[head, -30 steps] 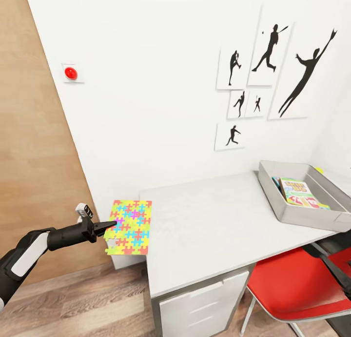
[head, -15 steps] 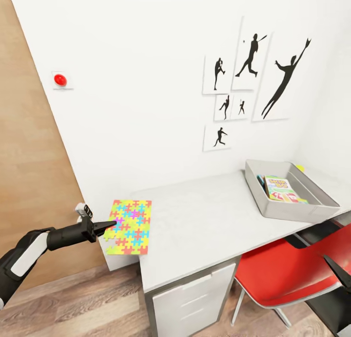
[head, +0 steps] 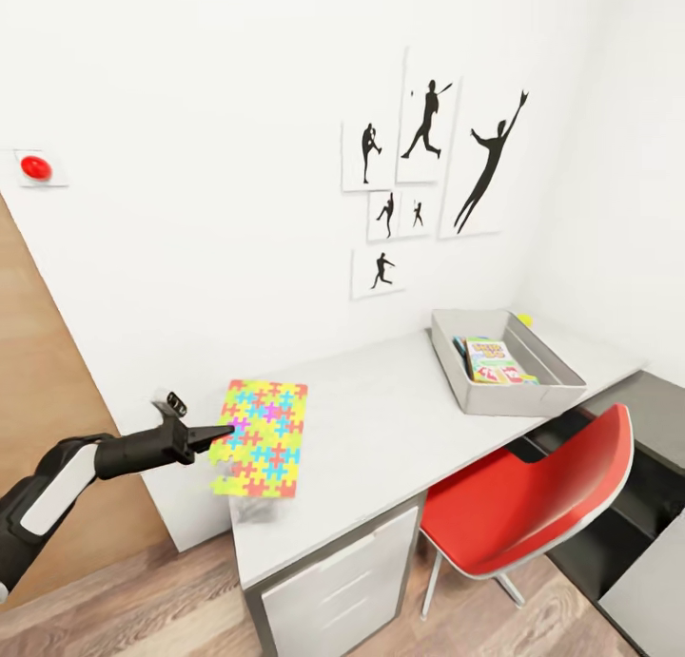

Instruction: Put all the toys in the child's room - the three board games (two on the bed and one on the table), the two jigsaw puzzles on the table, and the tennis ball on the table - inside the toy box on the table in the child's room.

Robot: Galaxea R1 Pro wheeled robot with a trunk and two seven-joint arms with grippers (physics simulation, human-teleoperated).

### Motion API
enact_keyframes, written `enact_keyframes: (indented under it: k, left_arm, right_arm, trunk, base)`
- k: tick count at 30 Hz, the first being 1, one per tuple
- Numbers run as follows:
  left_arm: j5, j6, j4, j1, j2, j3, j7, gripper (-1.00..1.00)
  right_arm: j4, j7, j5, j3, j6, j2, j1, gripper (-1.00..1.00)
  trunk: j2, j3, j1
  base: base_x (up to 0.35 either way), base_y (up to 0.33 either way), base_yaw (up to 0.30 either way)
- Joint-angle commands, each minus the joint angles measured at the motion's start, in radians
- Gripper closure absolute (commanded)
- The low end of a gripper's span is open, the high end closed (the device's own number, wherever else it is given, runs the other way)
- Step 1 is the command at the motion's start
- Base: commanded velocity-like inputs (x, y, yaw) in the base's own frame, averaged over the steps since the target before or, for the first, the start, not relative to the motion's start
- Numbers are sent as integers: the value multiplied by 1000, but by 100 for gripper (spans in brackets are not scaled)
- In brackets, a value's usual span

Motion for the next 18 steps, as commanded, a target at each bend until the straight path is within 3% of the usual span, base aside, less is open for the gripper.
enact_keyframes:
  k: [1, 3, 6, 9, 11, 15, 18]
  left_arm:
    - [1, 3, -14, -1, 1, -3, -3, 100]
    - [1, 5, -42, 0, 0, -3, -2, 100]
    - [0, 8, -63, -11, 1, 5, 0, 100]
    - [-13, 9, -81, -33, -1, 4, 7, 100]
    - [-62, 7, -82, -39, -8, 3, 11, 100]
    - [-193, -2, -66, -42, -25, 7, 12, 100]
    - [-229, -3, -61, -42, -37, 11, 10, 100]
  right_arm:
    - [48, 20, -1, -23, 8, -21, 0, -100]
    - [103, 45, 3, -44, 6, -47, 0, -100]
    - [118, 46, 5, -49, 4, -59, 0, -100]
    - [127, -22, 22, -47, 3, -75, -2, -100]
    - [140, -104, 44, -48, 4, -111, -3, -100]
    - [191, -157, 54, -48, 4, -134, -4, -100]
    - [209, -165, 51, -53, 18, -138, -4, -100]
  trunk:
    - [7, 2, -4]
    - [21, 9, -12]
    - [42, 18, -23]
    - [63, 27, -35]
    - [77, 32, -42]
    - [105, 43, -58]
    - [126, 49, -69]
  base:
    - [0, 0, -281]
    - [0, 0, -281]
    - [0, 0, -281]
    - [0, 0, -281]
    - [0, 0, -278]
    - [0, 0, -271]
    - [0, 0, -229]
